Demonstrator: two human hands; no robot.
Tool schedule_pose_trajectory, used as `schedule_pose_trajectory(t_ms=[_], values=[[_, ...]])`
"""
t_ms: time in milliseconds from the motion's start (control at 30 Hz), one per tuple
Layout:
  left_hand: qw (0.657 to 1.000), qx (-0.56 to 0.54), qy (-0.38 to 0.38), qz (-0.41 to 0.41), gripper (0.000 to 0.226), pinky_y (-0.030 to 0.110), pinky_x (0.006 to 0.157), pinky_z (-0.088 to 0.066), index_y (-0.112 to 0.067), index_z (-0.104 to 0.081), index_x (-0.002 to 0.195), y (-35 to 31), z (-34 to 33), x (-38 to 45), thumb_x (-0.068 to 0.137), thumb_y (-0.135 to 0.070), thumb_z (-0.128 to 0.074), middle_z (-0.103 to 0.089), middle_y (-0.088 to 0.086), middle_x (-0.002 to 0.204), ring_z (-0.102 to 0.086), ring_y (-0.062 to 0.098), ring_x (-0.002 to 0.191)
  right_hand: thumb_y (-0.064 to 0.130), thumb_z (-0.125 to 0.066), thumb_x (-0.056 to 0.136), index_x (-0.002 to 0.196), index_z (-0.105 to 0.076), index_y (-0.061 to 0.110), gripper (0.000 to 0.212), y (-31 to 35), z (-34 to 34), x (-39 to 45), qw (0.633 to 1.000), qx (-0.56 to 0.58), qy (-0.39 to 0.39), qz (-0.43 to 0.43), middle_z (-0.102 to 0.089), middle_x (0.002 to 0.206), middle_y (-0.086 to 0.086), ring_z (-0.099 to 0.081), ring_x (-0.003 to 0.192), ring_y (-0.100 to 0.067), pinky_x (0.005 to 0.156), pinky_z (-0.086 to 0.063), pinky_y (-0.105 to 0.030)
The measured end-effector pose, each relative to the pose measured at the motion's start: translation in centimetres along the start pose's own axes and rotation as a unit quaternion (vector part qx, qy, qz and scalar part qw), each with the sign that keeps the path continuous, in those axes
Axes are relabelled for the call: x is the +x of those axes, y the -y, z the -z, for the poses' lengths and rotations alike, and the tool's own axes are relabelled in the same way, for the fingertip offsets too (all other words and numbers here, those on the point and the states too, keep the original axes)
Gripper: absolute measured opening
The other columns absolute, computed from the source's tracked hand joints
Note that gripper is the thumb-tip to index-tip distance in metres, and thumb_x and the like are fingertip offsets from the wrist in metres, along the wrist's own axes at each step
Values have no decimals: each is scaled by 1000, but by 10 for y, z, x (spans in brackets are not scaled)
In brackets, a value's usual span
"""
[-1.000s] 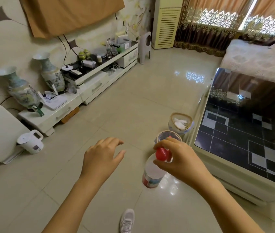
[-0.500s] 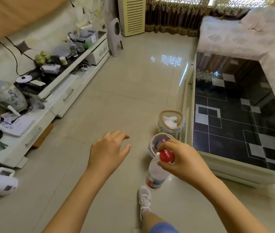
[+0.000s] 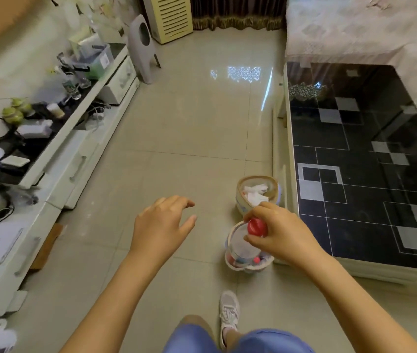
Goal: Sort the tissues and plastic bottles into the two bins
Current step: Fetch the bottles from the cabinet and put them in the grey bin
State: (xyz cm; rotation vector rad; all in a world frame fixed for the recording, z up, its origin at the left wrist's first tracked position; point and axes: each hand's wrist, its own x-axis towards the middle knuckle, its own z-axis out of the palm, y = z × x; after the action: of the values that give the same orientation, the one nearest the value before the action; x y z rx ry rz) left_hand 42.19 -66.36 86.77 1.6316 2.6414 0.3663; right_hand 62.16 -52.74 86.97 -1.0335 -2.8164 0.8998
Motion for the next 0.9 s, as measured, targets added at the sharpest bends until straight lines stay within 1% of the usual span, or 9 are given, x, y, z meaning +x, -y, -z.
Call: schedule_pose_trajectory(t_ms=[167,267,400,533,600,667,733,800,900], values=[[999,-6,33,-40,20,25,58,-37,-27,-68,98,2,-17,70,81,-37,-70,-68,-13,94,-66,14,88,36,-68,77,107,-61,30,32,-21,16,45,998,8,-22,-53,-56,105,14,-55,93,-11,75,-51,-34],[994,-19,65,-80,24,28,66,-45,-29,-66,107,-2,-27,118,86,-41,-63,-67,-15,104,-63,12,97,35,-68,78,108,-60,30,31,-33,21,69,995,18,-30,-89,-57,108,12,-55,97,-11,78,-52,-36],[981,-47,107,-157,28,29,74,-45,-31,-62,114,-11,-48,186,90,-43,-57,-65,-15,111,-58,10,107,35,-67,78,104,-60,32,27,-48,23,99,985,34,-71,-154,-57,103,15,-57,90,-13,76,-53,-36],[954,-61,149,-254,26,30,72,-44,-29,-62,112,-20,-70,255,89,-41,-57,-65,-13,109,-58,12,105,38,-65,78,102,-60,34,25,-59,17,126,963,52,-115,-240,-56,100,16,-57,88,-11,74,-54,-34],[936,-65,179,-297,26,29,71,-44,-27,-63,112,-24,-81,285,90,-39,-57,-65,-12,110,-58,13,106,38,-64,79,103,-60,34,24,-61,11,139,947,59,-132,-286,-56,100,15,-55,89,-10,73,-52,-32],[915,-64,212,-338,25,28,71,-42,-26,-63,113,-26,-93,311,90,-37,-56,-64,-12,113,-58,14,107,38,-63,79,100,-61,35,22,-62,2,151,924,74,-165,-337,-56,99,15,-55,89,-9,70,-51,-32],[892,-52,239,-381,25,30,73,-44,-28,-61,113,-25,-104,333,91,-37,-55,-63,-13,115,-57,14,108,37,-66,78,98,-62,33,21,-64,-10,163,894,96,-200,-389,-58,98,13,-55,88,-10,69,-50,-34],[869,-40,259,-420,25,31,74,-46,-29,-61,113,-23,-115,350,91,-38,-55,-62,-13,116,-56,14,108,33,-68,77,98,-63,31,22,-64,-23,175,864,126,-222,-433,-59,99,11,-57,88,-13,71,-51,-39],[839,-35,281,-464,26,32,74,-48,-26,-63,112,-21,-135,370,90,-37,-57,-64,-10,113,-58,17,103,28,-69,75,97,-64,27,23,-67,-44,190,826,163,-254,-476,-60,99,6,-58,89,-17,74,-52,-43]])
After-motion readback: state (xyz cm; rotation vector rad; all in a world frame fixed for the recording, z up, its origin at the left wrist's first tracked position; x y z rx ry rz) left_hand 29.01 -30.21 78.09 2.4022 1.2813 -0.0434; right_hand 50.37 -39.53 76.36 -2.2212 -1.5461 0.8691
